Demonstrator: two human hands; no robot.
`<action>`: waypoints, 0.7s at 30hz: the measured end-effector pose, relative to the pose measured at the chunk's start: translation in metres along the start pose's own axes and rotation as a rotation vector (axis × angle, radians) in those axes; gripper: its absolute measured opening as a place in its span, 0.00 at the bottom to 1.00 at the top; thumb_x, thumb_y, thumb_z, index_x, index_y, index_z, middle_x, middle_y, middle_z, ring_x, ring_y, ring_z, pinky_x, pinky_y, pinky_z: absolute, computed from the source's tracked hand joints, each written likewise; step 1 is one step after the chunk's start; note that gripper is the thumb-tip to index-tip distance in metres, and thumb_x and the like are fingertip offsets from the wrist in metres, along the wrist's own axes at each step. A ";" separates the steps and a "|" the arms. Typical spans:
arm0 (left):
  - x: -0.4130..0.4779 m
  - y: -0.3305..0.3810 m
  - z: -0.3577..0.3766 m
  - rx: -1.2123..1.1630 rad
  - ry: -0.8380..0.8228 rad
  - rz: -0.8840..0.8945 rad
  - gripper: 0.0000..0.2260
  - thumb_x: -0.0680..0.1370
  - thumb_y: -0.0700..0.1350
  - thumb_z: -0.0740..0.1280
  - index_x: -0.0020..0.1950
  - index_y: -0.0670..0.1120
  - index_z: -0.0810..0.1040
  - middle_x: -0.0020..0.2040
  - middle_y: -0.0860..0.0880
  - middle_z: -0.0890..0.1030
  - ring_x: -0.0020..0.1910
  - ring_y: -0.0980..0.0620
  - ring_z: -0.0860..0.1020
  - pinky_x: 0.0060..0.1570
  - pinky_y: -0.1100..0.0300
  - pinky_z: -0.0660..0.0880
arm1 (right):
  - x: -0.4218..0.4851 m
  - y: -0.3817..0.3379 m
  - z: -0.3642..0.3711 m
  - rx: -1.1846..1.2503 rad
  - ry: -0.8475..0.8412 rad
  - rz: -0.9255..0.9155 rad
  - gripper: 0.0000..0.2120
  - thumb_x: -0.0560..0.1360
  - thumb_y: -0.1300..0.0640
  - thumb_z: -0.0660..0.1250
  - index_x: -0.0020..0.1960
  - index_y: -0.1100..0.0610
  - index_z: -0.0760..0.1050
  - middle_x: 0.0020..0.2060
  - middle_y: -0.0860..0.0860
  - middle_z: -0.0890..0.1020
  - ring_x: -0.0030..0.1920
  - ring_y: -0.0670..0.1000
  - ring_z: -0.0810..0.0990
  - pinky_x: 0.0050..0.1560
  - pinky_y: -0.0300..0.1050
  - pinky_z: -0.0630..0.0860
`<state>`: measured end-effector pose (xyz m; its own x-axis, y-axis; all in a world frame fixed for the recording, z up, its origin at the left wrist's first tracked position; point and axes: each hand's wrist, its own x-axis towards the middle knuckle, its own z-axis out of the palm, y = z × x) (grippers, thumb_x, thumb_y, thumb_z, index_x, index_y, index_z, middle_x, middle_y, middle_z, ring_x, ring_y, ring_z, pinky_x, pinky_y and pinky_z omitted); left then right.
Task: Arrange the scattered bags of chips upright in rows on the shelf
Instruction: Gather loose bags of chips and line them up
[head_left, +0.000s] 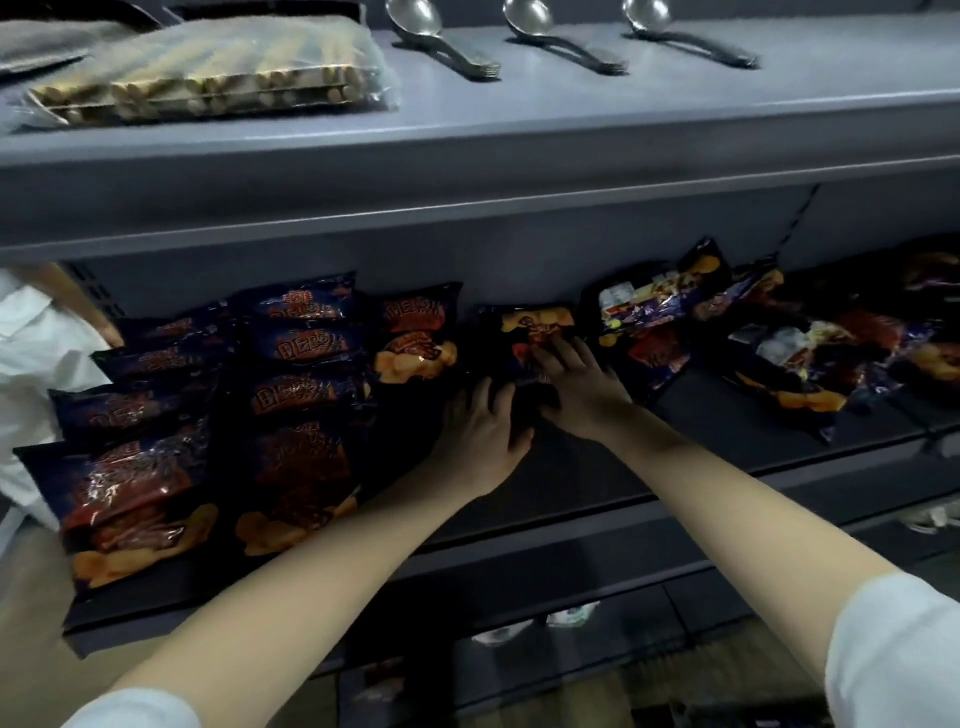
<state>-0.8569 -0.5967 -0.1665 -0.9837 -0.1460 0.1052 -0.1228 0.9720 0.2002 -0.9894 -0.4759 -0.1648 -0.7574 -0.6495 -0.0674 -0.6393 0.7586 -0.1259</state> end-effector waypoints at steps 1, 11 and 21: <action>0.001 0.003 0.004 -0.023 -0.003 -0.013 0.29 0.79 0.57 0.57 0.75 0.45 0.54 0.75 0.40 0.55 0.72 0.39 0.57 0.70 0.47 0.58 | -0.004 0.002 0.002 -0.004 0.013 -0.003 0.39 0.74 0.45 0.63 0.77 0.46 0.44 0.77 0.49 0.45 0.76 0.55 0.43 0.71 0.64 0.56; 0.005 0.017 0.007 -0.063 0.183 -0.048 0.32 0.79 0.57 0.58 0.76 0.41 0.54 0.75 0.39 0.56 0.73 0.38 0.56 0.70 0.47 0.56 | -0.034 0.007 0.004 0.071 0.061 -0.090 0.35 0.74 0.42 0.62 0.76 0.45 0.50 0.77 0.49 0.52 0.76 0.56 0.49 0.71 0.59 0.58; 0.030 0.001 -0.005 -0.022 0.109 -0.034 0.27 0.79 0.57 0.55 0.75 0.44 0.58 0.76 0.44 0.56 0.74 0.39 0.54 0.71 0.42 0.54 | -0.067 0.009 0.002 0.099 -0.094 -0.269 0.33 0.75 0.46 0.63 0.76 0.42 0.51 0.77 0.45 0.47 0.76 0.51 0.40 0.73 0.62 0.52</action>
<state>-0.8854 -0.6012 -0.1579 -0.9587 -0.1992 0.2029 -0.1519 0.9620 0.2269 -0.9441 -0.4262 -0.1634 -0.5438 -0.8321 -0.1093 -0.7959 0.5526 -0.2474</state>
